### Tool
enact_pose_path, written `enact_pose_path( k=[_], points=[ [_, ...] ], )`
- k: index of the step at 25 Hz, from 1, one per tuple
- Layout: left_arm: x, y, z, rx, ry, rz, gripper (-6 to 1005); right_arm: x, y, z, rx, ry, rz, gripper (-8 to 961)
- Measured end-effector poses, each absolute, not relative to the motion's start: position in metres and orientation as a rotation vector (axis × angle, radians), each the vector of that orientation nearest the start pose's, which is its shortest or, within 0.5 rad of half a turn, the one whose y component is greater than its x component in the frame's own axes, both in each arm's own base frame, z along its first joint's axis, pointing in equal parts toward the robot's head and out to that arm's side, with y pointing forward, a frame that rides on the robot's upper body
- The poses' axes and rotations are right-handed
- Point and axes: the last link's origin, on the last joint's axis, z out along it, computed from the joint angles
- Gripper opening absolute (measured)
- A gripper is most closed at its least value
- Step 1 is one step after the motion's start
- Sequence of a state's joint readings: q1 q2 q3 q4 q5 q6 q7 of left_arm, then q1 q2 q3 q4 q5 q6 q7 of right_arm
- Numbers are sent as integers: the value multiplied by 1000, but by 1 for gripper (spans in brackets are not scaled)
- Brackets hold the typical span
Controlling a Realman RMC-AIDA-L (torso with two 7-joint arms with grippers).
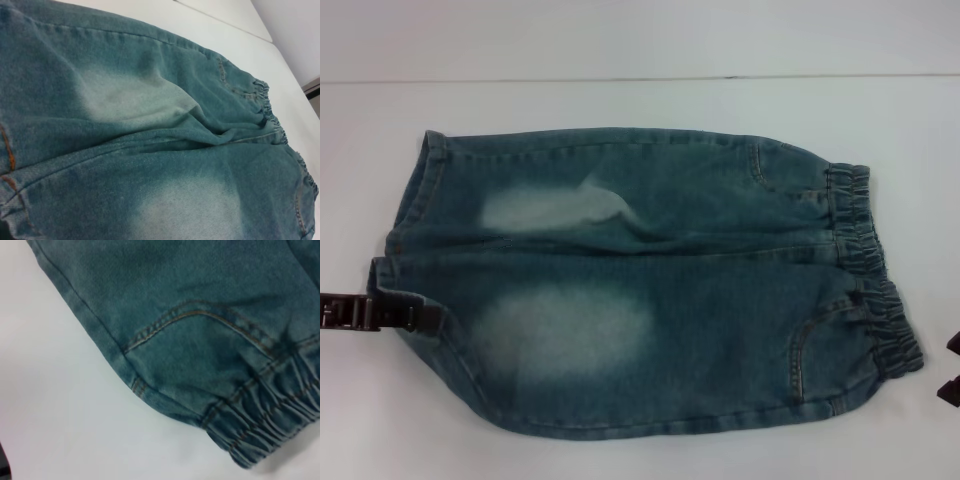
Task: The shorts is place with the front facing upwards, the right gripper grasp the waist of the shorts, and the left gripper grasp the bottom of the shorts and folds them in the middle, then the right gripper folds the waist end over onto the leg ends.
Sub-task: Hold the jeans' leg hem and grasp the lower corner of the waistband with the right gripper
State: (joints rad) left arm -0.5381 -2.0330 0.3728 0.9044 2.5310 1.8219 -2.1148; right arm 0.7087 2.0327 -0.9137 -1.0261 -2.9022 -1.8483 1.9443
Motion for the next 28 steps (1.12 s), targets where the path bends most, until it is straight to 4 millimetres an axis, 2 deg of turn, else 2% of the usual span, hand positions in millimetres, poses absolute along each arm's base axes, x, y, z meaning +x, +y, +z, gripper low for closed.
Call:
enact_pose_path(
  k=[12,23,25,28],
  points=[
    [-311,300,67,-2458,-1655,-335,52,259,337,30,-2871,831,-903,758],
    [-313,299,66,-2455,-1655,-332,51,253,340,26,-2891,808,-848,757],
    [-313,299,65,-2457,-1659,-333,51,253,341,25,-2892,806,-845,701],
    [-313,299,64,-2460,-1663,-334,51,253,341,27,-2882,806,-859,702]
  ],
)
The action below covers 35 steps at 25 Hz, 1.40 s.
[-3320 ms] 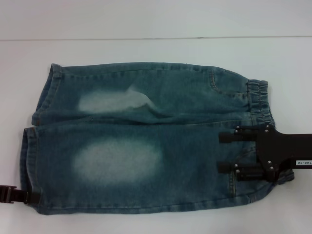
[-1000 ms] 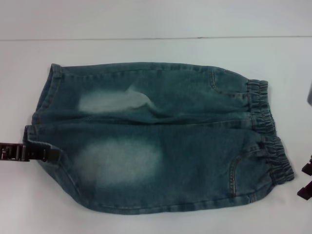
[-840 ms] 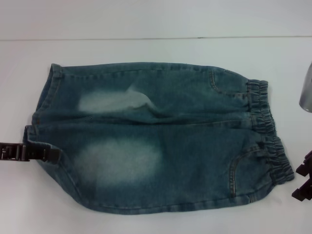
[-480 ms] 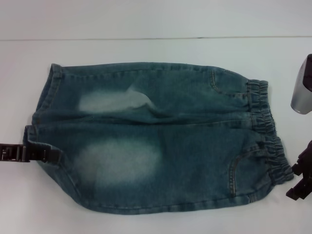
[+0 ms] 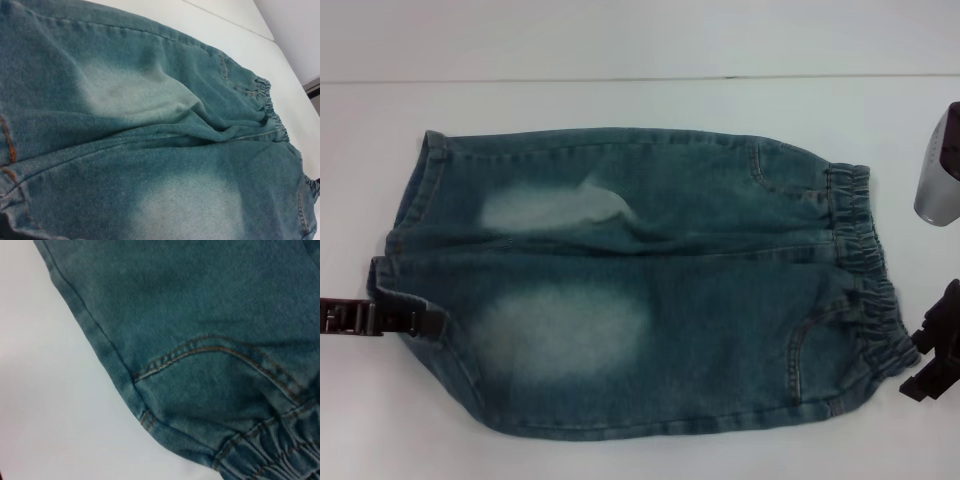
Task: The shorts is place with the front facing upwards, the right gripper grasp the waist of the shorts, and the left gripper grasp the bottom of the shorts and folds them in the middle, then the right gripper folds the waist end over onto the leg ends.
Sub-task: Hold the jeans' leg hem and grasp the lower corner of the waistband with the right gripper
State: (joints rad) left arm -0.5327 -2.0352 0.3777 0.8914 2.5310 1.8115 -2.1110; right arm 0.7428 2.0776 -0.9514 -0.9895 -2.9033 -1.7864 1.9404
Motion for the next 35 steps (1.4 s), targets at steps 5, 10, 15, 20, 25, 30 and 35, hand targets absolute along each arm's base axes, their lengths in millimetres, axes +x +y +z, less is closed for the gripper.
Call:
enact_pose_path(
  k=[5,10,15,20,25,30,35],
  points=[
    [-312,299,64,-2461,-1660,-335,52,252,343,31,-2876,808,-869,701],
    [-312,300,64,-2461,-1658,-334,52,253,341,32,-2873,818,-891,698],
    [-312,301,64,-2459,-1655,-331,51,255,341,32,-2866,820,-909,694],
    [-312,301,62,-2461,-1657,-333,51,255,341,30,-2868,820,-905,690],
    [-312,301,61,-2462,-1659,-334,51,255,341,26,-2870,823,-900,686],
    [-313,300,62,-2457,-1660,-333,51,254,341,24,-2880,825,-867,682],
    [-315,299,62,-2453,-1663,-332,51,250,342,24,-2900,817,-809,678]
  ],
)
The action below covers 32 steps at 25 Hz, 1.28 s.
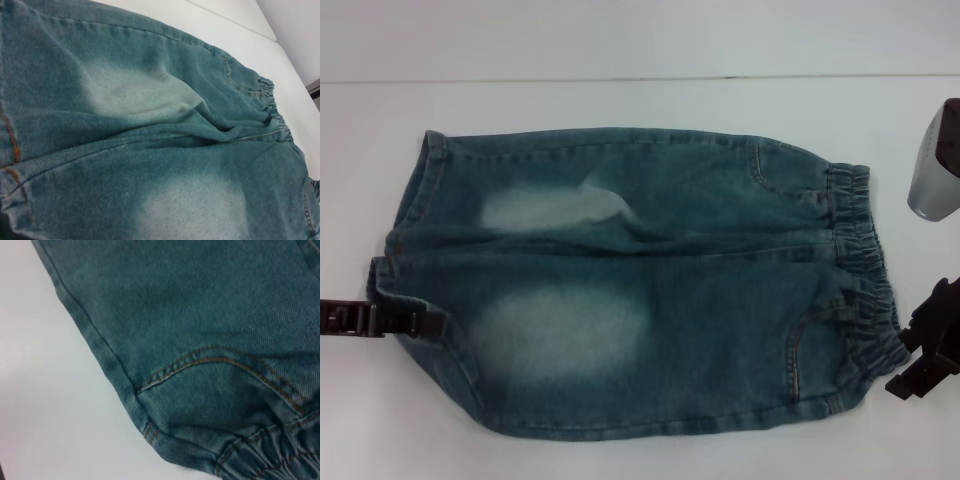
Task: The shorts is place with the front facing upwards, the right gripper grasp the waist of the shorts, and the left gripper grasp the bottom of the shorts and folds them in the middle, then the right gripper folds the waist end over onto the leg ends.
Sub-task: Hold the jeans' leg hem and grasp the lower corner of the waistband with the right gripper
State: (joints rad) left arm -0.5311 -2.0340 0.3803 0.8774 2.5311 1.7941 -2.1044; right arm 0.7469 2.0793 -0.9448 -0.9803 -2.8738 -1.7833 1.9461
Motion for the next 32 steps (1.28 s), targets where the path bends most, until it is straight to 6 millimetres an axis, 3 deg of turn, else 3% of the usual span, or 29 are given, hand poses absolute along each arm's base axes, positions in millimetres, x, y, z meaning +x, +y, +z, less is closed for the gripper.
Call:
enact_pose_path(
  k=[22,32],
  points=[
    [-317,298,61,-2445,-1666,-329,52,244,345,22,-2931,790,-711,661],
    [-316,297,61,-2450,-1667,-334,52,245,345,23,-2922,801,-709,251]
  ],
)
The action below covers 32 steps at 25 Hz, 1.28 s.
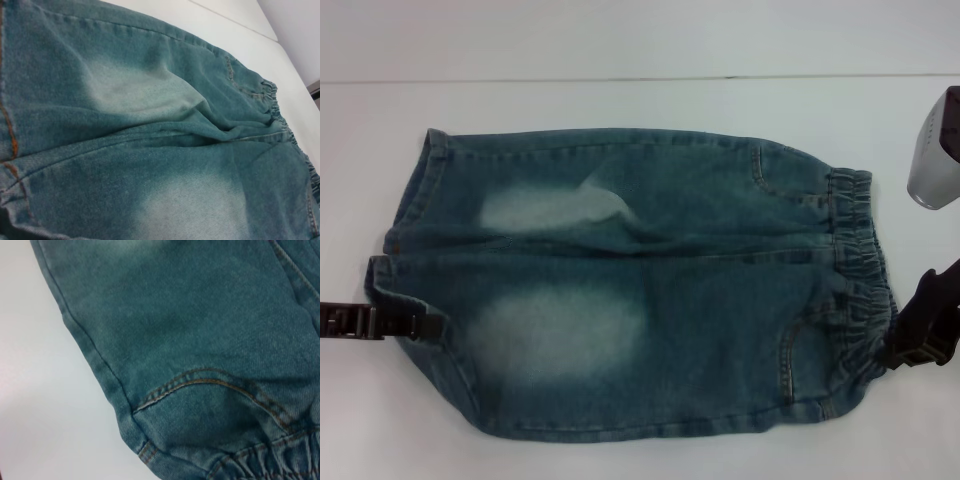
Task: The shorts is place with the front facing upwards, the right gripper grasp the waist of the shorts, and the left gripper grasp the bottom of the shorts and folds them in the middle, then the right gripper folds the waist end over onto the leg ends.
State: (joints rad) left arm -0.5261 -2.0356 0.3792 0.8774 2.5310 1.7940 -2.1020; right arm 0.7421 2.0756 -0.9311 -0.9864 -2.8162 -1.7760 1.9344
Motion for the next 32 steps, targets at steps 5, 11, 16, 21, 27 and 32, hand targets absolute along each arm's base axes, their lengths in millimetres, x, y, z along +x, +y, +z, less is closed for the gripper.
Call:
enact_pose_path(
  k=[5,11,16,21,27,32],
  points=[
    [-316,297,61,-2453,-1667,-335,51,246,345,24,-2919,805,-708,91],
    [-313,297,64,-2464,-1665,-358,51,250,345,31,-2911,824,-661,32],
    [-305,303,74,-2463,-1645,-461,52,259,343,46,-2900,919,-503,32],
    [-303,310,82,-2416,-1641,-529,52,275,335,62,-2849,1056,-227,32],
    [-305,337,86,-2305,-1621,-571,52,291,338,77,-2681,1253,199,33],
    [-304,362,81,-2212,-1584,-596,51,302,347,74,-2531,1368,414,33]
  ],
)
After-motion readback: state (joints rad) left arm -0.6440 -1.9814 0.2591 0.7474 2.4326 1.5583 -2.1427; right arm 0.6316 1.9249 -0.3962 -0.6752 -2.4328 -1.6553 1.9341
